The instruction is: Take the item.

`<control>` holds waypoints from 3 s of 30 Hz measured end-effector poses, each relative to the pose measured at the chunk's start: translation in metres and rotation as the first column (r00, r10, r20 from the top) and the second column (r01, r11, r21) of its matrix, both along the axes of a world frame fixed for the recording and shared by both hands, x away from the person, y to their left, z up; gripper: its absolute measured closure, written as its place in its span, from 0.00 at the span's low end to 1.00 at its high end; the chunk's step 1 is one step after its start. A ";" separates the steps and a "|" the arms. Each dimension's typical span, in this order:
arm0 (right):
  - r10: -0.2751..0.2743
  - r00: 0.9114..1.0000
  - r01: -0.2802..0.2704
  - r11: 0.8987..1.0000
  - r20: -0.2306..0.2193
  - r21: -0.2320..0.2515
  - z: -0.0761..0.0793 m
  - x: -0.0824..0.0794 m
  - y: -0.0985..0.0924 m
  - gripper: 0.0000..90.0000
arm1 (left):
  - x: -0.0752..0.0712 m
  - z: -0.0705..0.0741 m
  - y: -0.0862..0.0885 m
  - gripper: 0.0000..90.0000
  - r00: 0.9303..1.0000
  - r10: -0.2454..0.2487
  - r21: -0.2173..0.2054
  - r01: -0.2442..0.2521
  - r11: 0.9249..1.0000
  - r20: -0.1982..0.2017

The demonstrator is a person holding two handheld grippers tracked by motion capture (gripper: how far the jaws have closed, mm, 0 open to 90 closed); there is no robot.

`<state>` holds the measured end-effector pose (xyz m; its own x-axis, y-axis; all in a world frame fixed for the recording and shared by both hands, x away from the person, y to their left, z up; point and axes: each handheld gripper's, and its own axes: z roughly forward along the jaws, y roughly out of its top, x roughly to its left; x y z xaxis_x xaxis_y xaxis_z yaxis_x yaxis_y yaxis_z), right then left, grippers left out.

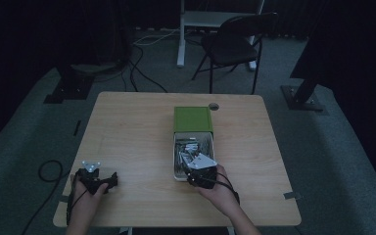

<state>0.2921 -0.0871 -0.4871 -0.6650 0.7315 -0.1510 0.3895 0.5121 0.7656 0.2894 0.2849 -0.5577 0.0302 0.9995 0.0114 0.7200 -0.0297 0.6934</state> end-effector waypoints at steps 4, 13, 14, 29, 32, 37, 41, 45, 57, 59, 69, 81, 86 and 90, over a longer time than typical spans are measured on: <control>-0.006 1.000 0.006 1.000 0.001 -0.001 0.001 0.000 -0.003 0.74 | 0.000 0.000 0.000 0.03 1.000 0.000 0.000 0.000 1.000 0.000; -0.011 1.000 0.011 1.000 -0.002 -0.024 0.001 0.002 -0.006 0.82 | 0.000 0.000 0.000 0.03 1.000 0.000 0.000 0.000 1.000 0.000; -0.014 1.000 0.013 1.000 -0.006 -0.025 0.000 0.002 -0.006 0.82 | 0.000 0.000 0.000 0.03 1.000 0.000 0.000 0.000 1.000 0.000; -0.041 0.999 0.041 0.999 0.002 -0.035 -0.002 0.006 -0.003 1.00 | 0.000 0.000 0.000 0.03 1.000 0.000 0.000 0.000 1.000 0.000; -0.035 0.999 0.035 0.999 0.007 -0.022 0.004 0.005 -0.005 1.00 | 0.000 0.000 0.000 0.03 1.000 0.000 0.000 0.000 1.000 0.000; -0.049 0.999 0.049 0.999 0.015 0.021 0.012 0.003 -0.007 1.00 | 0.000 0.000 0.000 0.03 1.000 0.000 0.000 0.000 1.000 0.000; -0.044 0.999 0.043 0.998 0.015 0.055 0.019 0.001 -0.009 1.00 | 0.000 0.000 0.000 0.04 1.000 0.000 0.000 0.000 1.000 0.000; -0.044 0.999 0.041 0.993 0.020 0.109 0.029 0.000 -0.013 1.00 | 0.000 0.000 0.000 0.03 1.000 0.000 0.000 0.000 1.000 0.000; -0.043 0.998 0.033 0.984 0.052 0.175 0.059 -0.002 -0.026 1.00 | 0.000 0.000 0.000 0.03 1.000 0.000 0.000 0.000 1.000 0.001; -0.055 0.996 0.042 0.983 0.066 0.181 0.063 -0.001 -0.031 1.00 | 0.000 0.000 0.000 0.03 1.000 0.000 0.000 0.000 1.000 0.001; -0.137 0.985 0.112 0.969 0.102 0.220 0.081 0.005 -0.063 1.00 | 0.000 0.000 0.000 0.03 1.000 0.001 0.000 -0.001 1.000 0.002; -0.251 0.964 0.228 0.950 0.088 0.213 0.076 0.013 -0.113 1.00 | 0.000 0.000 0.000 0.03 1.000 0.000 0.000 0.000 1.000 0.001; -0.306 0.949 0.287 0.939 0.076 0.191 0.068 0.015 -0.138 1.00 | 0.000 0.000 0.000 0.03 1.000 0.000 0.000 0.000 1.000 0.001; -0.342 0.938 0.327 0.925 0.055 0.192 0.060 0.017 -0.153 1.00 | 0.000 0.000 0.000 0.03 1.000 0.000 0.000 0.000 1.000 0.001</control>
